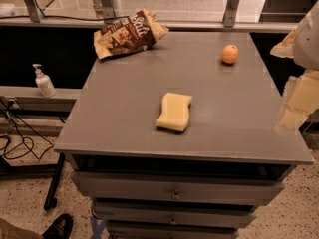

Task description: Move brown chip bag near sponge

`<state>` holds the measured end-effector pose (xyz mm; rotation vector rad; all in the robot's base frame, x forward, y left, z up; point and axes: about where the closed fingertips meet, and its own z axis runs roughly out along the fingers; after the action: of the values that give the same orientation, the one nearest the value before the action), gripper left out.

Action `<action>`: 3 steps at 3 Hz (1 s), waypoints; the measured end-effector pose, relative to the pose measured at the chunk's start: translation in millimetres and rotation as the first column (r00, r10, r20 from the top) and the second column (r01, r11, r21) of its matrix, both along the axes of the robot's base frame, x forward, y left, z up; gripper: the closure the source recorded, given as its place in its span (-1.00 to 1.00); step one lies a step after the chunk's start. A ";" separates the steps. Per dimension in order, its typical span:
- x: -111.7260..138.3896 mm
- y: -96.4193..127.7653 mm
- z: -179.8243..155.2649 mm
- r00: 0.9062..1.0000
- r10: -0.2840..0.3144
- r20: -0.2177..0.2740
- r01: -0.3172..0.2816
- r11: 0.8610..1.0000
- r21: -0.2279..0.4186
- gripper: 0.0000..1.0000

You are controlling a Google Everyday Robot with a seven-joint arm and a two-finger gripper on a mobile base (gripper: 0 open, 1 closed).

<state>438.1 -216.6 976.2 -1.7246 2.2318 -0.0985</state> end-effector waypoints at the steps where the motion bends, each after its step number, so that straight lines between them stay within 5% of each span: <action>1: 0.0 0.0 0.0 1.000 0.000 0.000 0.000 1.000 0.000 -1.00; 3: 43.3 33.4 -7.7 0.994 0.008 0.106 -0.019 0.995 0.102 -1.00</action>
Offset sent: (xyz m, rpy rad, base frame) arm 0.0321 0.0223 -0.0098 0.0884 -0.0859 0.0106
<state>481.4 -183.2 968.5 -1.6409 2.1117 -0.0682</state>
